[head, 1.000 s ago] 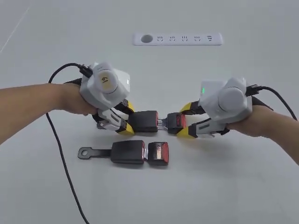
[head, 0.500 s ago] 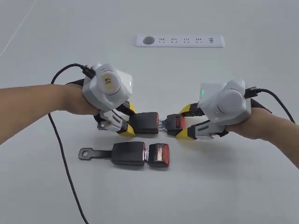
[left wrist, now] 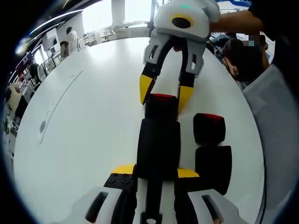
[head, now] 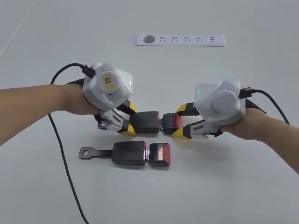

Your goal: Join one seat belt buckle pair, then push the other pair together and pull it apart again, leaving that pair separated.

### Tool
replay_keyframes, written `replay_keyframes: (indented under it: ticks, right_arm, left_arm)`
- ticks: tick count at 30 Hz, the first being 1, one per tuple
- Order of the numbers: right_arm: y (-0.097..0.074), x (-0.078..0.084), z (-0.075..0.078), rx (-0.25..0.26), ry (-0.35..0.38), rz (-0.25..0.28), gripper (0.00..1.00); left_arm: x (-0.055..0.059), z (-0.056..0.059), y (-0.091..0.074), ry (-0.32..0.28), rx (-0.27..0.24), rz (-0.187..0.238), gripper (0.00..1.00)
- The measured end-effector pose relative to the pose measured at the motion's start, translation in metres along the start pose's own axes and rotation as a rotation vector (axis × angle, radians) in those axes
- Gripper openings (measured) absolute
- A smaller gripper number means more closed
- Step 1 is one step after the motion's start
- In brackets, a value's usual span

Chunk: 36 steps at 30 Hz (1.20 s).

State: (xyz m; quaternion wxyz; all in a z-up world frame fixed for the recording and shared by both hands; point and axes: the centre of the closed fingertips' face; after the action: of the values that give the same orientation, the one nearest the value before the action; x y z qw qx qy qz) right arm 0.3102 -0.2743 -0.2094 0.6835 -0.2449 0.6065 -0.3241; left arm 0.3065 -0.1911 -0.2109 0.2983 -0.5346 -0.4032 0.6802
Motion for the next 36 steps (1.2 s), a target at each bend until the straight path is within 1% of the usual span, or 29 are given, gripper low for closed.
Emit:
replay_keyframes:
  ticks: [10, 14, 21, 30, 36]
  right_arm:
    - [0.0014, -0.0028, -0.0009, 0.005, 0.013, 0.004, 0.29]
    - [0.0017, -0.0019, -0.0019, 0.003, 0.013, 0.002, 0.29]
    - [0.0016, -0.0014, -0.0042, 0.003, 0.012, -0.007, 0.29]
    - [0.0002, -0.0011, -0.005, 0.0, 0.007, -0.019, 0.3]
    - [-0.0004, -0.0008, -0.0035, 0.006, 0.002, -0.028, 0.3]
  left_arm:
    - [-0.0004, -0.0001, -0.0002, 0.022, 0.004, 0.008, 0.29]
    - [-0.0031, 0.0035, -0.001, 0.035, 0.004, -0.005, 0.29]
    - [-0.0066, 0.0086, -0.0028, 0.038, 0.004, -0.011, 0.29]
    - [-0.0035, 0.0042, -0.0018, 0.029, 0.005, -0.02, 0.3]
    - [0.0001, -0.0005, -0.0004, 0.033, 0.011, -0.034, 0.3]
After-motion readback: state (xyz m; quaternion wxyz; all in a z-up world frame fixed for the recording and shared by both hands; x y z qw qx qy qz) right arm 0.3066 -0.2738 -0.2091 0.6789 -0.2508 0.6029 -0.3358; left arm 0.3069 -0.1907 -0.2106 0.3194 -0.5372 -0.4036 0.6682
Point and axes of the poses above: the centre of the closed fingertips' face, and the gripper's own axes: y roughly forward along the fingers, z roughly to its right, x roughly out of its underside, and after that the axes turned 7 degrees about -y, right-handed
